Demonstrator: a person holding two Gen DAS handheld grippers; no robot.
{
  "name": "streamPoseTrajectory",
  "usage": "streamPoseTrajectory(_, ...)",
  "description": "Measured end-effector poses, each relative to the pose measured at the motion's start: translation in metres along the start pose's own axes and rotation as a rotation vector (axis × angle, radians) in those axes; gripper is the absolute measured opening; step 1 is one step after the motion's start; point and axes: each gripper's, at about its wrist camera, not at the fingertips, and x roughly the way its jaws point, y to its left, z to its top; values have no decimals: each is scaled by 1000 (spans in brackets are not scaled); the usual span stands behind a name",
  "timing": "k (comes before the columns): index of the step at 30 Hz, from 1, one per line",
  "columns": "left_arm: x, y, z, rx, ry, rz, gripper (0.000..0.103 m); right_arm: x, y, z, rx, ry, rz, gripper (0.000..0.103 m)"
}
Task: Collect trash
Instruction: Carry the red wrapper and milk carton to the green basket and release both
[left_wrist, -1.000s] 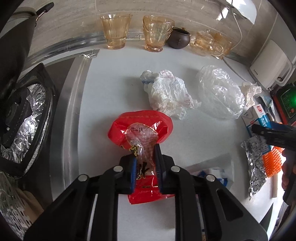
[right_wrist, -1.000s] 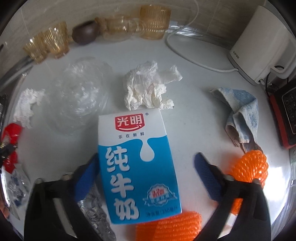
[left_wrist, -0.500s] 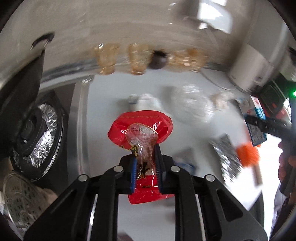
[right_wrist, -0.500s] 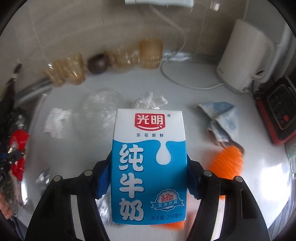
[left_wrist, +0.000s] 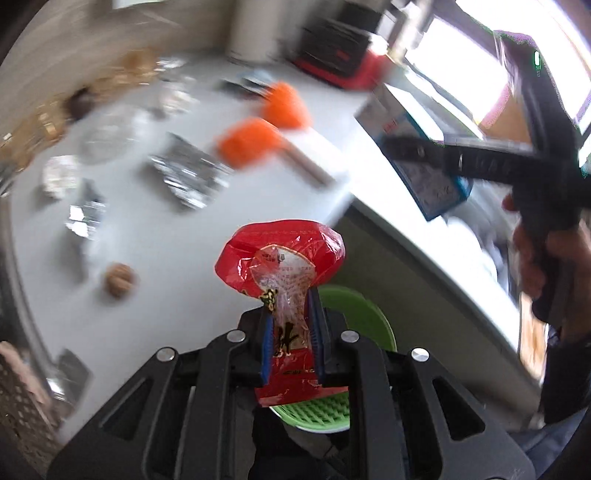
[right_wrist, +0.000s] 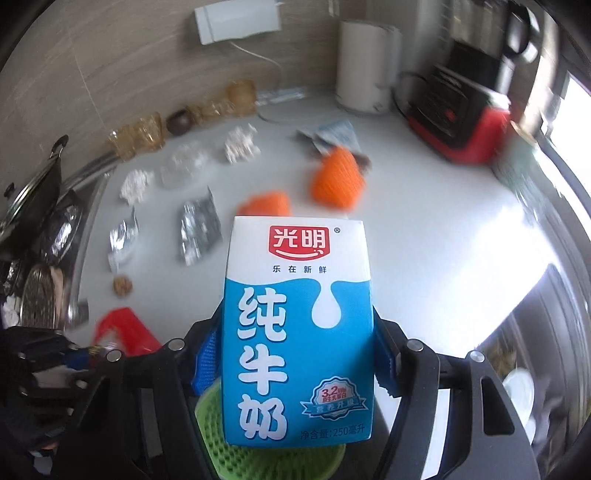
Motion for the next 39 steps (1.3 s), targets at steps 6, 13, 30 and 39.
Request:
streamPoseTrajectory(6, 36, -60, -36, 31, 78, -15, 18, -18, -36, -57, 6, 51, 60, 67)
streamPoseTrajectory(13, 74, -114, -76, 12, 133, -4, 46, -31, -50, -96, -68, 65, 123, 67)
streamPoseTrajectory(30, 40, -99, -87, -179, 20, 142, 82, -41, -50, -128, -136, 70, 201, 67)
streamPoseTrajectory(39, -36, -50, -90, -359, -122, 305, 90, -7, -24, -160, -235, 155, 226, 68)
